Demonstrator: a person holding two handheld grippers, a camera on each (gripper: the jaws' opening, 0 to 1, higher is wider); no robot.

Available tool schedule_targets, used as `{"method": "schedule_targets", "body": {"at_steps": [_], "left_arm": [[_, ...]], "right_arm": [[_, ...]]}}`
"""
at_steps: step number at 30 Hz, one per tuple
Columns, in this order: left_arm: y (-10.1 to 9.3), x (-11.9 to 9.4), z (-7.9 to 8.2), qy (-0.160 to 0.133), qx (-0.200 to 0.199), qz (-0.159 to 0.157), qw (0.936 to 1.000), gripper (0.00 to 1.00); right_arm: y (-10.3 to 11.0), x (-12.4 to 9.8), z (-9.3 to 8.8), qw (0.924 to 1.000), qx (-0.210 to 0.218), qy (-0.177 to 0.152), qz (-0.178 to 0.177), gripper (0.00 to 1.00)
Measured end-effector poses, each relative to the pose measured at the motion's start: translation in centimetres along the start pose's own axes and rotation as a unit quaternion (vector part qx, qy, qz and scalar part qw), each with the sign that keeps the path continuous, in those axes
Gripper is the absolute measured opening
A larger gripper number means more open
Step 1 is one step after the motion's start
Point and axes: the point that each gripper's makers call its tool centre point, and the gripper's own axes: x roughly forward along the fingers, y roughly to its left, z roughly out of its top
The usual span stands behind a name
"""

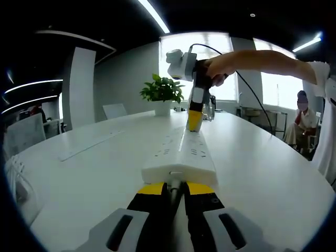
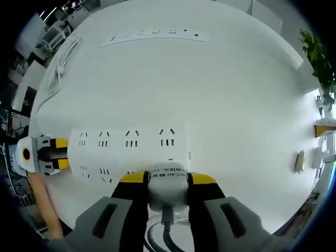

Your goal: Straighten the power strip on the desk, plug the charger into it

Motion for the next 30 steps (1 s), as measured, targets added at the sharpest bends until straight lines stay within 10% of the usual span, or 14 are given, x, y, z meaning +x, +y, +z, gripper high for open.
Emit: {"method": "schedule_targets", "body": {"at_steps": [23, 30], "left_arm": [[-0.2, -0.1, 0.0, -0.001, 0.000, 0.000, 1.0000, 0.16], [-0.2, -0.1, 0.0, -0.002, -0.002, 0.000, 1.0000, 0.16]], "right_arm": [[0.9, 0.5, 0.0, 0.9935, -0.041, -0.065, 0.084, 0.36], [0.1, -0.4, 3.3, 0.9900, -0.032, -0.081, 0.111, 0.41]]}}
